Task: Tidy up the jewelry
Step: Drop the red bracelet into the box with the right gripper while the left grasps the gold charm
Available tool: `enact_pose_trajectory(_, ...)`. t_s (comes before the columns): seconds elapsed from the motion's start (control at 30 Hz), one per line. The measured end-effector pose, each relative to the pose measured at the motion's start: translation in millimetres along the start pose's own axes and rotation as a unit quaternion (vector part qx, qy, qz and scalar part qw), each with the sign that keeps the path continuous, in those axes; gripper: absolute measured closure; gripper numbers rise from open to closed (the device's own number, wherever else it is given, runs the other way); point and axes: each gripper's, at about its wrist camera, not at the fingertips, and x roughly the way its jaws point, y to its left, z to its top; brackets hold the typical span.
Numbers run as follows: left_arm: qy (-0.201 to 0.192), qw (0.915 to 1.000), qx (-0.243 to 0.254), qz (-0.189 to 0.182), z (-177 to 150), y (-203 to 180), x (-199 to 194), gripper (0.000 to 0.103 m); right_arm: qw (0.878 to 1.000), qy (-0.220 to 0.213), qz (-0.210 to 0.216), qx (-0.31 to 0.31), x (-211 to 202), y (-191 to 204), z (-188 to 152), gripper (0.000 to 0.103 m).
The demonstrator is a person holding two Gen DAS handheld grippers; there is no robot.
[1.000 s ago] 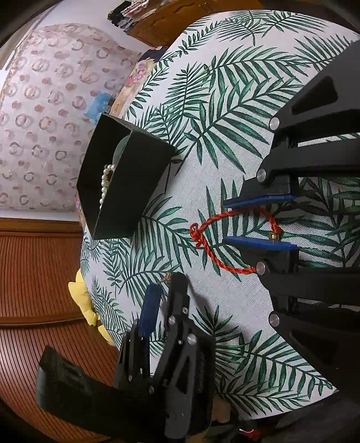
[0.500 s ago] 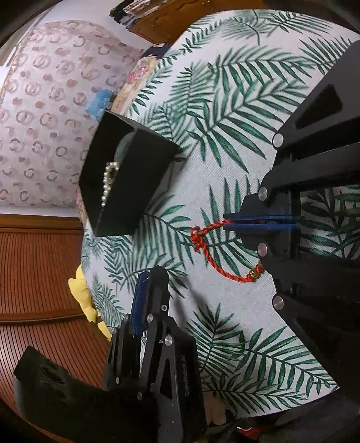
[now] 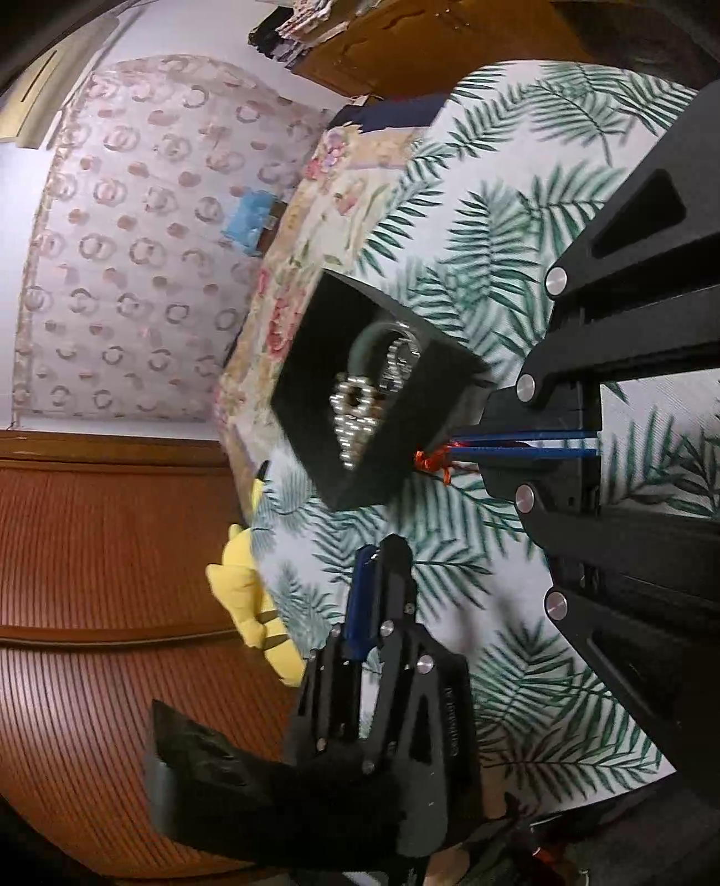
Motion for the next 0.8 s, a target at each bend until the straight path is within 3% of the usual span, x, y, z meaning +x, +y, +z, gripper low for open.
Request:
enact_pose_trajectory(0.43,-0.003,1.0,-0.008,-0.002,38,14,13,0.089,1.0,-0.024,0.009,0.003,9,-34,50,0.101)
enact_pose_trajectory(0.8,0.007,0.9998,-0.018,0.004,58,31,36,0.089,0.999,-0.028,0.031,0.032,48,-67,76,0.1)
